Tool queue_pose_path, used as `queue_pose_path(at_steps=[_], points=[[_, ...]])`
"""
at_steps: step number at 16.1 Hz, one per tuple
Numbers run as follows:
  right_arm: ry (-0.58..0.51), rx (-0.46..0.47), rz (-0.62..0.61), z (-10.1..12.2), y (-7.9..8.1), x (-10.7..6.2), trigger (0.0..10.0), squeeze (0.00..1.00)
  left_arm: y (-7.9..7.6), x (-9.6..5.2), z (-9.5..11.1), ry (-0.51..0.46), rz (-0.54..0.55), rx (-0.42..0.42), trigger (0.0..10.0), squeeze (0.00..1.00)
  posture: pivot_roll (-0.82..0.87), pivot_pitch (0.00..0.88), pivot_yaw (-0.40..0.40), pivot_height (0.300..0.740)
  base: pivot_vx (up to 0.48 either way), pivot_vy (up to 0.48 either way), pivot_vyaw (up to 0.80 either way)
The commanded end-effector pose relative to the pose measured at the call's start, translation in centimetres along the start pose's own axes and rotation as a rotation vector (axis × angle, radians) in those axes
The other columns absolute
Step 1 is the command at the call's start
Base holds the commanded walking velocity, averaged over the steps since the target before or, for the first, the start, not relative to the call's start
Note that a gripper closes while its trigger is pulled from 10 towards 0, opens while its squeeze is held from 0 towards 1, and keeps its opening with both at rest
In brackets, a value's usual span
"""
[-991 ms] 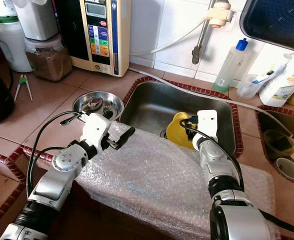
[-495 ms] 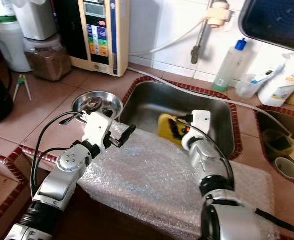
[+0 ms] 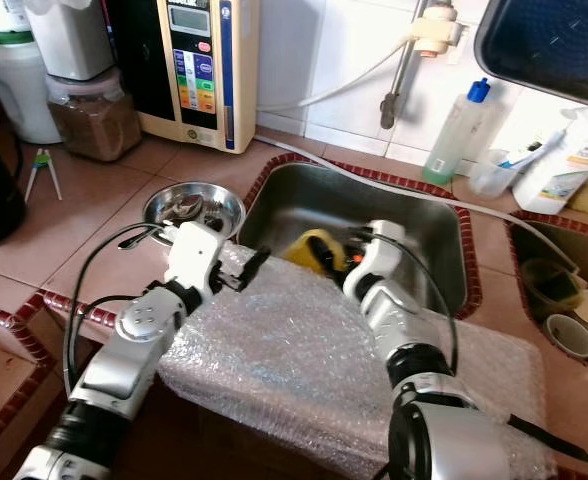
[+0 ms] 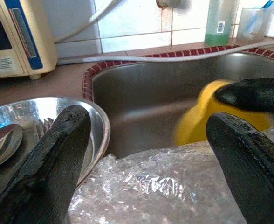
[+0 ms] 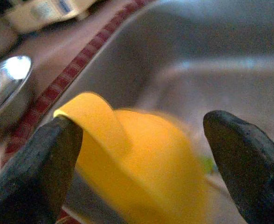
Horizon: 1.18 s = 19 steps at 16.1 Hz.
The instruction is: Kitchen organization
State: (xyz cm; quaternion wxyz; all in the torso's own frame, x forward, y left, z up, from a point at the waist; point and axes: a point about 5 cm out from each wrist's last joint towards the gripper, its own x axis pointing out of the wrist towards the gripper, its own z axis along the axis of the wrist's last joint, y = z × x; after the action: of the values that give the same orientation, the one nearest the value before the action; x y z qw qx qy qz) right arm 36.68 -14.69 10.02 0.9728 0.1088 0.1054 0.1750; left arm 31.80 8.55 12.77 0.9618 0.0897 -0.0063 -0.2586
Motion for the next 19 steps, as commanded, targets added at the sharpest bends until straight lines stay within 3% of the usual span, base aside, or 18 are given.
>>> queue_pose_path(at_steps=[1,2,3,4,5,6,7,9,10,13,14,15,16,17,19], points=[[-0.050,-0.415,-0.055,1.7,-0.8,-0.4,10.0,1.00,-0.1,0.3,0.3,-0.003,0.004,0.009,10.0,1.00,0.03,0.000,-0.113,0.740,0.000,0.000,0.00],[-0.039,-0.407,-0.062,1.5,-0.9,-0.4,10.0,1.00,-0.1,0.3,0.3,-0.004,0.006,0.008,10.0,1.00,0.03,0.000,-0.113,0.740,0.000,0.000,0.00],[-0.071,0.317,0.108,2.0,0.3,0.2,10.0,1.00,-0.2,0.3,0.3,-0.005,0.004,0.006,10.0,1.00,0.03,0.000,-0.115,0.740,0.000,0.000,0.00],[-0.062,0.145,0.213,1.8,1.4,0.0,10.0,1.00,-0.2,0.3,0.3,-0.006,0.006,0.004,10.0,1.00,0.02,0.000,-0.113,0.740,0.000,0.000,0.00],[-0.044,-0.048,0.177,1.2,1.3,-0.1,10.0,1.00,-0.3,0.3,0.3,-0.006,0.006,0.004,10.0,1.00,0.02,0.000,-0.113,0.740,0.000,0.000,0.00],[-0.058,-0.070,0.159,1.1,1.2,-0.1,10.0,1.00,-0.3,0.3,0.3,-0.006,0.007,0.004,10.0,1.00,0.03,0.000,-0.114,0.740,0.000,0.000,0.00],[-0.093,-0.151,0.086,1.3,0.9,-0.2,10.0,1.00,-0.2,0.3,0.4,-0.007,0.011,0.007,10.0,1.00,0.03,0.000,-0.112,0.740,0.000,0.000,0.00],[-0.093,-0.353,0.001,1.9,0.0,-0.6,10.0,1.00,0.1,0.4,0.5,-0.015,0.032,0.009,10.0,1.00,0.02,0.000,-0.111,0.740,0.000,0.000,0.00],[-0.104,-0.499,0.003,2.3,0.0,-0.8,10.0,1.00,0.2,0.4,0.6,-0.017,0.041,0.009,10.0,1.00,0.02,0.000,-0.110,0.740,0.000,0.000,0.00],[-0.128,-0.317,-0.009,2.0,-0.5,-0.8,10.0,1.00,0.3,0.5,0.7,-0.024,0.059,0.020,10.0,1.00,0.02,0.000,-0.111,0.740,0.000,0.000,0.00],[-0.124,-0.254,0.009,1.8,-0.3,-0.8,10.0,0.85,1.4,0.5,1.0,-0.031,0.145,0.033,10.0,1.00,0.02,0.000,-0.110,0.740,0.000,0.000,0.00],[-0.124,-0.228,0.022,1.8,-0.2,-0.8,10.0,0.85,1.7,0.5,1.1,-0.032,0.169,0.034,10.0,1.00,0.02,0.000,-0.110,0.740,0.000,0.000,0.00],[-0.138,-0.093,0.028,1.9,-0.1,-0.6,10.0,0.00,2.9,0.5,1.3,-0.031,0.245,0.045,10.0,0.15,0.02,0.000,-0.108,0.740,0.000,0.000,0.00],[-0.151,-0.048,0.056,2.1,0.3,-0.4,10.0,0.00,4.4,0.4,1.5,-0.028,0.333,0.050,10.0,0.00,0.02,0.000,-0.105,0.740,0.000,0.000,0.00],[-0.196,-0.084,0.102,2.8,1.2,-0.3,10.0,0.00,6.1,0.1,2.0,-0.034,0.415,0.067,10.0,0.00,0.02,0.000,-0.104,0.740,0.000,0.000,0.00]])
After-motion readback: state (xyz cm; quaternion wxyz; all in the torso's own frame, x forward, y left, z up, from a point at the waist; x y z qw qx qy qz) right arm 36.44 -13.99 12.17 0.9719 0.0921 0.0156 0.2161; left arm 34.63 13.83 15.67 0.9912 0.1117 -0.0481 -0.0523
